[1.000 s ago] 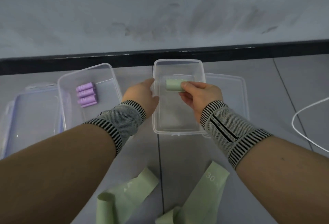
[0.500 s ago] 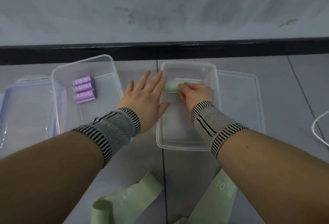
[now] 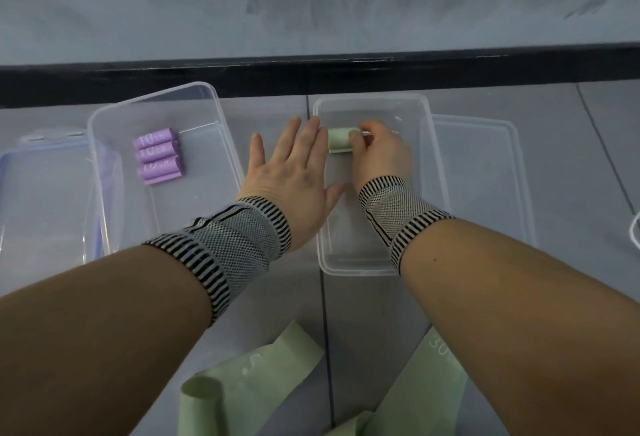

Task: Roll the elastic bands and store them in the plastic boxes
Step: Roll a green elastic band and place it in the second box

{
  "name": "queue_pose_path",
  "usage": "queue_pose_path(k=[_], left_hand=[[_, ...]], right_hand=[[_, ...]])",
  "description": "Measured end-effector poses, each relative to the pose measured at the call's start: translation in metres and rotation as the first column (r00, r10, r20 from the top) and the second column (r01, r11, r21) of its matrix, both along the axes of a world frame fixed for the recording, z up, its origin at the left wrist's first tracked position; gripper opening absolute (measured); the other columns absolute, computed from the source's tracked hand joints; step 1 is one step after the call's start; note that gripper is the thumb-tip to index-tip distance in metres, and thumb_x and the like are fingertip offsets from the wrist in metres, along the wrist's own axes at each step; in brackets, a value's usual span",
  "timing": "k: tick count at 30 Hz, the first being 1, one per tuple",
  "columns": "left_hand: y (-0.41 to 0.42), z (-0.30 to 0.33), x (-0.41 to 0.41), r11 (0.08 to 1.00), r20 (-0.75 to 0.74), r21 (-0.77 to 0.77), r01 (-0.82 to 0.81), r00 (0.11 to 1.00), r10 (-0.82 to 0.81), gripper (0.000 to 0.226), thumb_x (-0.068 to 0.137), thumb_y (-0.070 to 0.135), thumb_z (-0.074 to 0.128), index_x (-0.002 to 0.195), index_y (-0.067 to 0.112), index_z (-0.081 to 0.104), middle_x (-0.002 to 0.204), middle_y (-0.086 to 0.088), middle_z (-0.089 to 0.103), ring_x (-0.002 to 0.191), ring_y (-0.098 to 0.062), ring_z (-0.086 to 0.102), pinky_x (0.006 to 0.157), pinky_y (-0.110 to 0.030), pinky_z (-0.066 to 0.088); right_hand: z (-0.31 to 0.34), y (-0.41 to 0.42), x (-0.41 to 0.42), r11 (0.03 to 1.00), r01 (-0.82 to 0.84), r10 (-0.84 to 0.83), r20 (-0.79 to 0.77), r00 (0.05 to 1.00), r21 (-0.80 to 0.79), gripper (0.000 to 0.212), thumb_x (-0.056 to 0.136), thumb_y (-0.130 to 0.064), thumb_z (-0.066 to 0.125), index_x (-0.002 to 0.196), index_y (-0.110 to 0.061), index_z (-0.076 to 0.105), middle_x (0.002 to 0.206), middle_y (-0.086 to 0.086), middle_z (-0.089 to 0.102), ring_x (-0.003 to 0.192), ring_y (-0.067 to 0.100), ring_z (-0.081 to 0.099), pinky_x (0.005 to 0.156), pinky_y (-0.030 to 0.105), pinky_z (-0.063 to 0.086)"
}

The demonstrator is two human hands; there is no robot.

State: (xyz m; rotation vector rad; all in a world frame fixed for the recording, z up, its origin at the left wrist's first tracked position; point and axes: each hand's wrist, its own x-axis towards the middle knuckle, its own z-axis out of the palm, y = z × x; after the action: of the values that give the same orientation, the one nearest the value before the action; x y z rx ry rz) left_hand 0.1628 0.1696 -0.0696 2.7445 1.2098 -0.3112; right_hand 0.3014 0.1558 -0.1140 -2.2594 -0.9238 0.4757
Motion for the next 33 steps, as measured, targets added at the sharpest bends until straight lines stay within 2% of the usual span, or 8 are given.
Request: queue_pose_path(k=[2, 6, 10, 14, 18, 22, 27, 33], left_hand=[[-0.001, 0.000, 0.000, 1.000, -0.005, 0.003, 0.002, 1.000, -0.002, 0.073, 0.093, 0.056, 0.012, 0.148, 0.014, -0.010, 0.157, 0.000, -0.014, 0.144, -0.020, -0.014, 0.115, -0.055, -0.001], [0.000, 0.001, 0.000, 1.000, 0.000, 0.003, 0.000, 1.000, 0.000, 0.072, 0.093, 0.056, 0.013, 0.148, 0.014, -0.010, 0.157, 0.000, -0.015, 0.144, -0.020, -0.014, 0.115, -0.055, -0.001], [0.000, 0.000, 0.000, 1.000, -0.002, -0.003, -0.001, 1.000, 0.001, 0.072, 0.094, 0.055, 0.013, 0.148, 0.014, -0.010, 0.157, 0.000, -0.015, 0.144, -0.020, -0.014, 0.115, -0.055, 0.000], [0.000, 0.000, 0.000, 1.000, 0.002, -0.008, -0.003, 1.000, 0.003, 0.071, 0.094, 0.055, 0.014, 0.148, 0.015, -0.010, 0.157, 0.000, -0.015, 0.144, -0.019, -0.015, 0.115, -0.055, -0.001], [0.000, 0.000, -0.001, 1.000, 0.006, -0.008, -0.004, 1.000, 0.005, 0.071, 0.094, 0.054, 0.014, 0.148, 0.015, -0.010, 0.157, 0.001, -0.015, 0.144, -0.019, -0.015, 0.115, -0.054, -0.002], [0.000, 0.000, -0.001, 1.000, 0.003, -0.010, -0.006, 1.000, 0.006, 0.071, 0.094, 0.054, 0.014, 0.148, 0.015, -0.011, 0.157, 0.001, -0.016, 0.144, -0.019, -0.015, 0.115, -0.055, -0.002], [-0.001, 0.001, -0.001, 1.000, 0.005, -0.021, -0.009, 1.000, 0.009, 0.072, 0.094, 0.054, 0.013, 0.148, 0.015, -0.012, 0.157, 0.001, -0.017, 0.144, -0.019, -0.015, 0.115, -0.054, -0.002], [-0.001, 0.001, -0.001, 1.000, 0.003, -0.014, -0.003, 1.000, 0.003, 0.072, 0.094, 0.054, 0.014, 0.148, 0.015, -0.012, 0.157, 0.001, -0.017, 0.144, -0.018, -0.014, 0.114, -0.054, -0.002]], right_hand=[[-0.003, -0.004, 0.001, 0.998, -0.070, 0.070, 0.051, 0.996, 0.003, 0.033, 0.097, -0.031, 0.046, 0.125, -0.016, 0.057, 0.107, 0.006, 0.068, 0.098, 0.021, 0.062, 0.085, 0.028, 0.047], [-0.006, -0.009, 0.007, 0.988, -0.152, 0.153, 0.051, 0.987, -0.018, 0.033, 0.093, -0.031, 0.055, 0.123, -0.018, 0.056, 0.101, 0.001, 0.068, 0.092, 0.017, 0.063, 0.085, 0.029, 0.050], [-0.005, -0.011, 0.011, 0.988, -0.154, 0.154, 0.001, 0.988, -0.003, 0.033, 0.089, -0.030, 0.062, 0.120, -0.020, 0.058, 0.094, -0.007, 0.064, 0.083, 0.007, 0.058, 0.078, 0.019, 0.045], [-0.008, -0.010, 0.010, 0.991, -0.136, 0.136, 0.006, 0.991, 0.004, 0.024, 0.088, -0.026, 0.063, 0.111, -0.022, 0.059, 0.092, -0.007, 0.063, 0.084, 0.010, 0.059, 0.075, 0.020, 0.044], [-0.009, -0.007, 0.009, 0.993, -0.119, 0.119, 0.019, 0.993, 0.002, 0.024, 0.089, -0.027, 0.062, 0.112, -0.022, 0.058, 0.090, -0.009, 0.058, 0.085, 0.010, 0.058, 0.076, 0.021, 0.044], [-0.008, -0.006, 0.009, 0.994, -0.110, 0.109, 0.022, 0.994, 0.011, 0.026, 0.089, -0.026, 0.063, 0.114, -0.019, 0.058, 0.092, -0.007, 0.059, 0.088, 0.014, 0.060, 0.082, 0.028, 0.050], [-0.008, -0.006, 0.009, 0.994, -0.113, 0.113, 0.013, 0.993, 0.005, 0.025, 0.089, -0.026, 0.061, 0.113, -0.020, 0.057, 0.093, -0.006, 0.059, 0.089, 0.014, 0.060, 0.083, 0.030, 0.051], [-0.008, -0.002, 0.008, 0.994, -0.108, 0.108, 0.026, 0.994, 0.007, 0.029, 0.090, -0.027, 0.060, 0.118, -0.022, 0.057, 0.105, -0.004, 0.064, 0.094, 0.013, 0.060, 0.084, 0.027, 0.048]])
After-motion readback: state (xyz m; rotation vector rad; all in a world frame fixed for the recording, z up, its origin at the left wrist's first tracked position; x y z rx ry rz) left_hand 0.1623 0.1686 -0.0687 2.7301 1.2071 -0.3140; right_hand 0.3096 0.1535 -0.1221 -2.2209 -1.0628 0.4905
